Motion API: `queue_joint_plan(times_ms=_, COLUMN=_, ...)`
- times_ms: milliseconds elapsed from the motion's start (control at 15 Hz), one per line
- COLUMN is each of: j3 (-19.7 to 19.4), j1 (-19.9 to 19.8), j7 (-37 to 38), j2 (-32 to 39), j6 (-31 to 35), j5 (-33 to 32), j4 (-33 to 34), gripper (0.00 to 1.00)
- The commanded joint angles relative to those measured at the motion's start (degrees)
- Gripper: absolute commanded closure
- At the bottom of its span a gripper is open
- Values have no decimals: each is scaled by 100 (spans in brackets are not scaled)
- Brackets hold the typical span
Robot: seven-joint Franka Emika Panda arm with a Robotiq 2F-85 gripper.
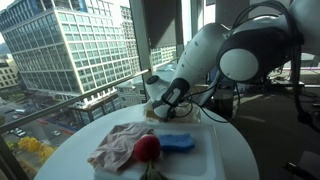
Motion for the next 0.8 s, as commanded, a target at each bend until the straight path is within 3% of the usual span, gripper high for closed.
queue_joint_plan(times_ms=0, j3=-108, j1=12, j7=-81, j2=201, j6=72, j5=-46, j4=321, gripper=37)
queue_joint_plan(times_ms=67, j3=-128, j1=22, j7=-78, j2=221, j6=74, j5=-56, j4=329, gripper=47)
queue_joint_plan(times_ms=467, j3=-114, j1=50, j7=-150, j2=175, j6=79, j5=-60, j4=256, gripper=90)
queue_joint_plan(times_ms=733, j3=-11, j1=122, j7=-433, j2=-180, j6=-105, j5=-57, j4=-49, gripper=85)
